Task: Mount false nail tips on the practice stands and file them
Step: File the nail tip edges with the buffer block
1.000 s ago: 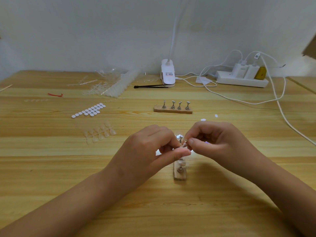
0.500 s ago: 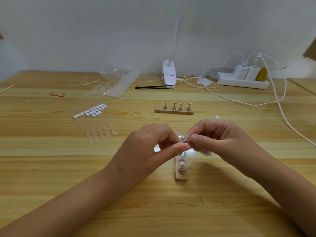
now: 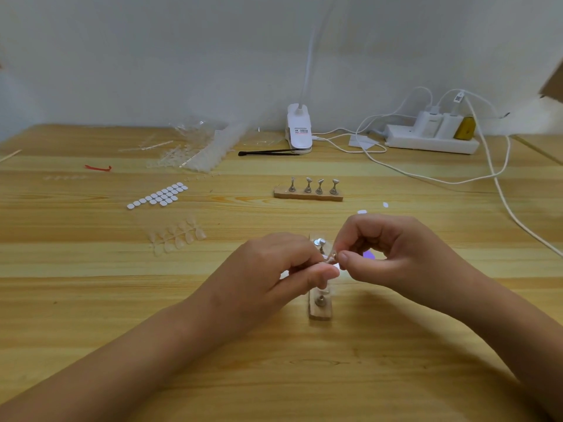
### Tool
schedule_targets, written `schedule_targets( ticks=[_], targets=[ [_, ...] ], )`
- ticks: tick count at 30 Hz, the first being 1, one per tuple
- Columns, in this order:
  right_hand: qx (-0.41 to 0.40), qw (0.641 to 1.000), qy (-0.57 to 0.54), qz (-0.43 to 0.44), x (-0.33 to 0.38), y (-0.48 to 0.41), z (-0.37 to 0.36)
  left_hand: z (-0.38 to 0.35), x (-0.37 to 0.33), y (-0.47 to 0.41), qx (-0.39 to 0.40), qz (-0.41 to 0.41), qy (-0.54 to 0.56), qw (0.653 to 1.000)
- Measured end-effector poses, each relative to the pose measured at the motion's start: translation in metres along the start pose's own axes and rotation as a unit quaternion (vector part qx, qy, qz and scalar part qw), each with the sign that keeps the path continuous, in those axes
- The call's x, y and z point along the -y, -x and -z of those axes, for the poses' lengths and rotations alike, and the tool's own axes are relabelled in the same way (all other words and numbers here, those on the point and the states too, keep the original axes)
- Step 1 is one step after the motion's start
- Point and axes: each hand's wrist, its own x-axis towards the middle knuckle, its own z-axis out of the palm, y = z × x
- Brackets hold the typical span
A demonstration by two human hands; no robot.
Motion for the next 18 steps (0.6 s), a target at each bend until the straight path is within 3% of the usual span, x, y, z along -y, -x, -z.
schedule_targets(
  ticks=[8,13,18],
  targets=[
    [-0.019,1.0,-0.004,-0.003,0.0024,0.0002,-0.0026,-0.0016,-0.0004,-0.0009,-0.009,-0.013,-0.026,1.0],
    [-0.021,0.991,-0.125,-0.048,0.0056,-0.0024,-0.0014,0.0001,0.0003,-0.0006,-0.009,0.007,-0.004,1.0],
    [-0.012,0.983,-0.166,-0.076,0.0038,-0.0019,0.003,0.0022,-0.0017,-0.0009,-0.001,0.025,0.01,1.0]
  ],
)
